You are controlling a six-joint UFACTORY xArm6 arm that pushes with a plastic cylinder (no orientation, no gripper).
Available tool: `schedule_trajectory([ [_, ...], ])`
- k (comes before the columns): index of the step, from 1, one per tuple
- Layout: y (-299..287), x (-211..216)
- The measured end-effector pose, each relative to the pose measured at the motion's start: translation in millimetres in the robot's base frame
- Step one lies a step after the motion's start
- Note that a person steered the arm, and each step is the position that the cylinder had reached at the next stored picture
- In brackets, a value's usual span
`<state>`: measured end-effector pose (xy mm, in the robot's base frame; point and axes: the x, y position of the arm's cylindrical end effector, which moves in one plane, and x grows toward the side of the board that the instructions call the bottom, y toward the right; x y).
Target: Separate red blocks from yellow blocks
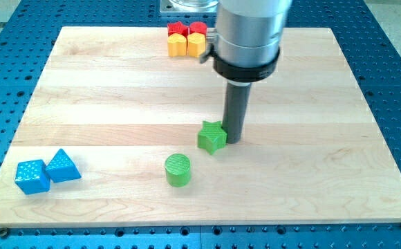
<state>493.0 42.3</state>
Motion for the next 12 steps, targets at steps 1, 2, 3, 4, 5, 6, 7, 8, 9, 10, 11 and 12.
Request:
schedule_trajectory([
  [1, -35.6, 21.4],
  [2, -32.8, -19.3],
  [3, -61.3, 20.0],
  [4, -47.9, -8.1],
  [5, -38.3, -37.8],
  [6, -38.3, -49.4],
  [7, -38.1, -60.4],
  [8, -38.1, -66.0],
  [9, -38.1, -73.8],
  [10, -38.1, -79.8],
  [11, -38.1, -82.6],
  [12, -39.7, -111.7],
])
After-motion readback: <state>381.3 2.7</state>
